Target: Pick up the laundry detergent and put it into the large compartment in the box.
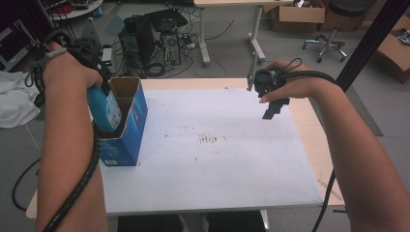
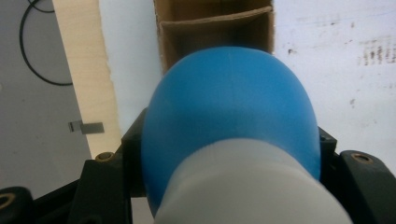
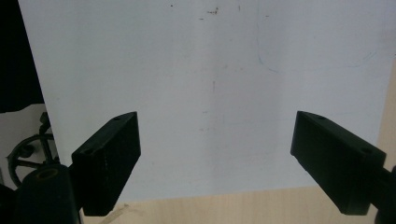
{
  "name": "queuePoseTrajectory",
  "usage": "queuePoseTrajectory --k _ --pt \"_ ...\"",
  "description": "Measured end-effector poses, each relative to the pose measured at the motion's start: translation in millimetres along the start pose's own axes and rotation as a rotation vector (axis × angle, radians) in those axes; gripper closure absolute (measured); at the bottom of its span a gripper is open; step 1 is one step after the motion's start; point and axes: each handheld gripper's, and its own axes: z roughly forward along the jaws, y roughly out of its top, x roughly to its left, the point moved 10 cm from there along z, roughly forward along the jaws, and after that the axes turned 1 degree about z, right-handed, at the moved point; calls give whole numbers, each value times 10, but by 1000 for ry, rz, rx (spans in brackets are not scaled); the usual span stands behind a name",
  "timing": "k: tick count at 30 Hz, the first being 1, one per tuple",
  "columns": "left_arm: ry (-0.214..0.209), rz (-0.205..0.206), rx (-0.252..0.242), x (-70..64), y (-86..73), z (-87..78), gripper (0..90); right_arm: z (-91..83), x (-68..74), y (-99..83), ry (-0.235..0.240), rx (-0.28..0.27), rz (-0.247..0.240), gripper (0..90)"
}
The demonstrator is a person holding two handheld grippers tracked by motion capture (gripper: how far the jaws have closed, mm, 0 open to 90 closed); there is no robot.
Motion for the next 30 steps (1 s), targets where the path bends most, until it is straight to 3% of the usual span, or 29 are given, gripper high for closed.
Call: queuePoseTrajectory --k 8,21,30 --pt "-1 19 24 0 -18 311 390 13 0 12 1 1 4 160" --pt "-44 20 74 -29 -49 879 390 70 10 -2 5 4 7 160" --pt "-51 30 93 -26 -71 1107 390 101 -7 18 10 4 3 160"
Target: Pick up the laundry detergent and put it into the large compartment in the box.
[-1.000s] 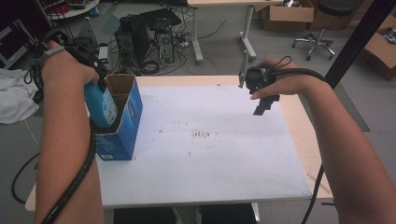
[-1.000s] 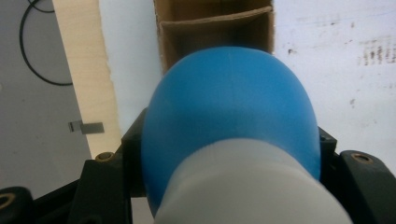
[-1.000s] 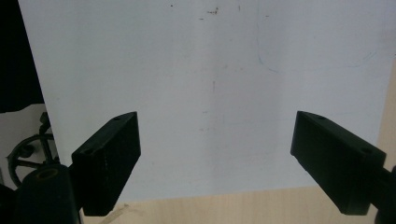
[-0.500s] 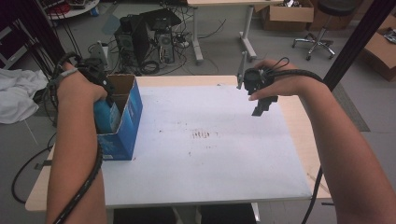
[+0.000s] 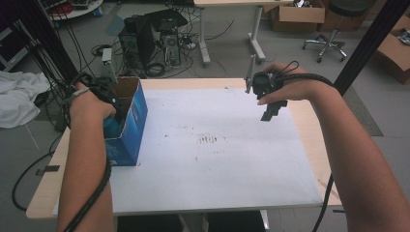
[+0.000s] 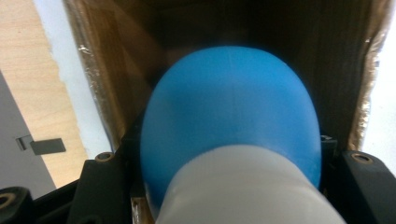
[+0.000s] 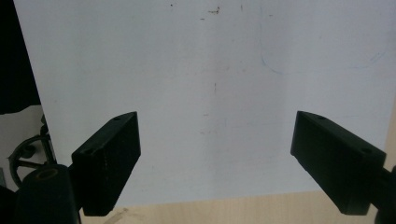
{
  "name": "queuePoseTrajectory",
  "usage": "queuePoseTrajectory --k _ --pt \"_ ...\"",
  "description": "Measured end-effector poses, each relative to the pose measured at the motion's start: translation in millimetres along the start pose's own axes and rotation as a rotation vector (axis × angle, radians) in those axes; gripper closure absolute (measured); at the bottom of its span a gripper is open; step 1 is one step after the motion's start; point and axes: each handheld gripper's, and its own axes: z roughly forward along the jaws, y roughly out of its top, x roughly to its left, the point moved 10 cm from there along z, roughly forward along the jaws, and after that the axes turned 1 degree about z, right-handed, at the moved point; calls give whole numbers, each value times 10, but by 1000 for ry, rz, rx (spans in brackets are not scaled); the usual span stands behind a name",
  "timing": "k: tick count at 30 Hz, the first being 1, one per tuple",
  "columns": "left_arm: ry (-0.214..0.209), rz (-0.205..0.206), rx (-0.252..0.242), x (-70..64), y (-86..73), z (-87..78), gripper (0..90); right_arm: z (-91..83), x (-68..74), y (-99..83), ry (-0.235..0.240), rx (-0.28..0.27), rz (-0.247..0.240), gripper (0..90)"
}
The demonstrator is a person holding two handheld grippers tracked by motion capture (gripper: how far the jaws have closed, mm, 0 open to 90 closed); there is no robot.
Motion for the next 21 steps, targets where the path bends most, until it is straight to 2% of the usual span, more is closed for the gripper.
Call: queuePoseTrajectory --k 2,10,21 --pt "-6 3 -4 -12 11 38 390 12 -3 12 0 -3 -1 160" --pt "13 12 14 -2 4 163 390 54 -8 4 5 -1 1 160" --pt "7 -9 5 7 -18 175 388 66 2 -4 11 -6 6 160"
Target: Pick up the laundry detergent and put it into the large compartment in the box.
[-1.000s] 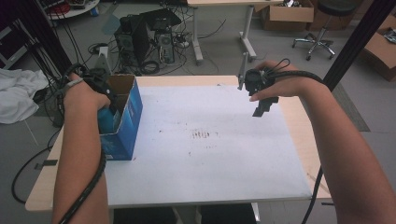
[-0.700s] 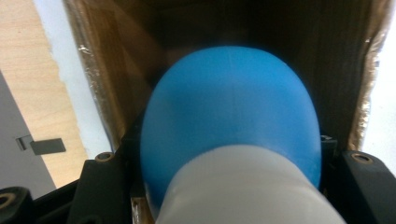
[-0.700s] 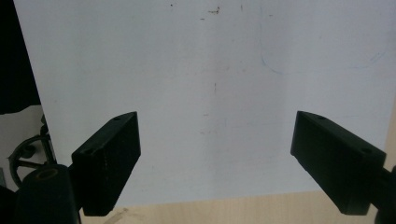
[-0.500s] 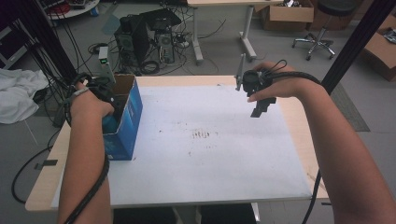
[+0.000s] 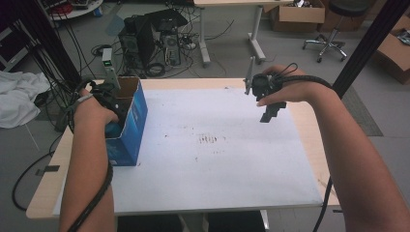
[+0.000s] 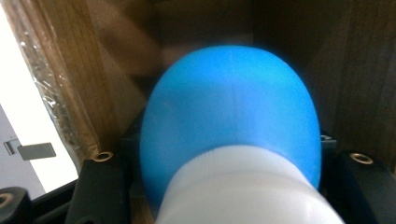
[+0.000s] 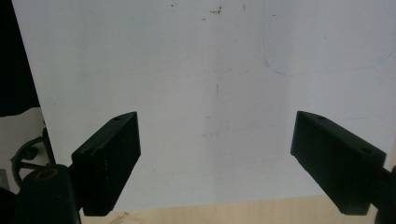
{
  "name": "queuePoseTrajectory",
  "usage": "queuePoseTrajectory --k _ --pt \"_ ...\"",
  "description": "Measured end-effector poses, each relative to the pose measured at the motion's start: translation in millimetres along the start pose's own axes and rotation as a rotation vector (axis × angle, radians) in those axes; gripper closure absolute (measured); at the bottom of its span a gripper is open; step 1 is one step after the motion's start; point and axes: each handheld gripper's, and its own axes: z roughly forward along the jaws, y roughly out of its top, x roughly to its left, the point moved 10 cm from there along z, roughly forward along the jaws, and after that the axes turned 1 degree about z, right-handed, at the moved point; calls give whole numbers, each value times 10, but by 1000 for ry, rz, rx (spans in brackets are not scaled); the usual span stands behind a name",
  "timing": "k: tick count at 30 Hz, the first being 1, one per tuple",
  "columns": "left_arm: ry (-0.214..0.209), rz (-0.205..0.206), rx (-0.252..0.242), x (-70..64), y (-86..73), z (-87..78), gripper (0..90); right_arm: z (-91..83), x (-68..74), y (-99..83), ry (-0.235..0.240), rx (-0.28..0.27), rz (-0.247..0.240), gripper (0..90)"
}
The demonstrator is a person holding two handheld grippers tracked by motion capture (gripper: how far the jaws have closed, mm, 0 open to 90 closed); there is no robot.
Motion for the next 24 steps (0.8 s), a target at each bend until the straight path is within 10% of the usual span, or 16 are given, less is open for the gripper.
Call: queuePoseTrajectory --k 24 --pt "7 0 -5 -32 -36 -61 317 -48 35 -27 -8 -2 6 160"
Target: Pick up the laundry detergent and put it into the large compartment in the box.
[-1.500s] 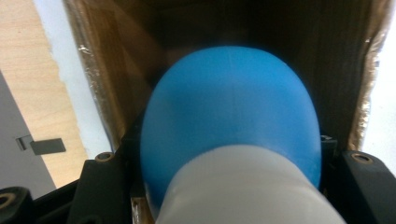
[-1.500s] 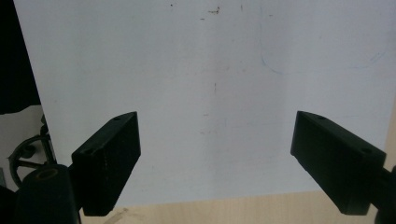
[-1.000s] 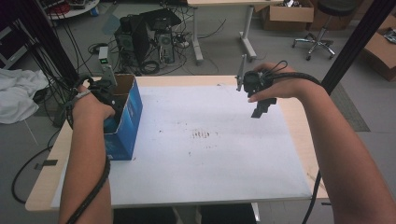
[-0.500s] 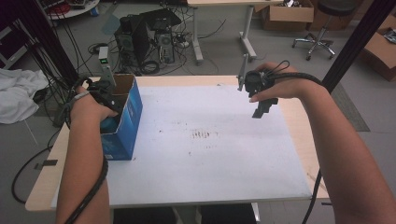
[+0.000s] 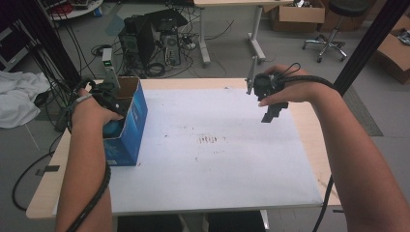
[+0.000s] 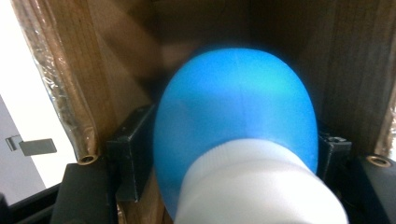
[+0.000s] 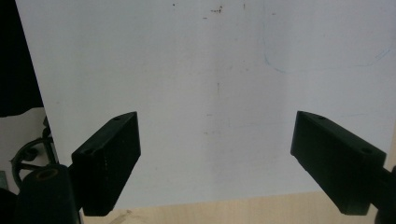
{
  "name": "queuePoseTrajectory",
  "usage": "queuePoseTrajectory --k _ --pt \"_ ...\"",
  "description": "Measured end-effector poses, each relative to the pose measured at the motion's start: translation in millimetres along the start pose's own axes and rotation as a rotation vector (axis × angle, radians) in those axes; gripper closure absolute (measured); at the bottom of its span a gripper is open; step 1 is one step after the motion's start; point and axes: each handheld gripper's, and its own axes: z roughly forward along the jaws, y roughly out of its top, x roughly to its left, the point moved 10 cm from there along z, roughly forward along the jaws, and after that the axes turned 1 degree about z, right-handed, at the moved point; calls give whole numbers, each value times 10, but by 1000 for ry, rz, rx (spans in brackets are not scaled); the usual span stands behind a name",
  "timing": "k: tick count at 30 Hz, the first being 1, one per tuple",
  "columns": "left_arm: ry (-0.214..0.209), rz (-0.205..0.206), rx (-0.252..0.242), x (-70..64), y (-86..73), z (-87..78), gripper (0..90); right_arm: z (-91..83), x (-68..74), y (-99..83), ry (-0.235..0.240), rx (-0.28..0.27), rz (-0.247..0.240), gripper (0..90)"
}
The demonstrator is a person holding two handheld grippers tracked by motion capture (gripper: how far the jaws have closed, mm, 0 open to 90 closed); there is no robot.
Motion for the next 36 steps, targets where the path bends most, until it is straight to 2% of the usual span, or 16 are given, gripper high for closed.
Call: queuePoseTrajectory --k 10,19,28,36 --pt "4 1 -21 -12 -12 -124 312 -11 3 -3 -2 -4 2 160" --pt "6 -5 -46 -24 -50 -303 252 -21 13 6 -4 -6 0 160" --pt "29 13 -62 -54 -84 -496 211 -49 16 10 -11 -10 -2 160" --pt "47 50 -83 -136 -89 -678 154 -73 26 10 -12 -11 -4 160"
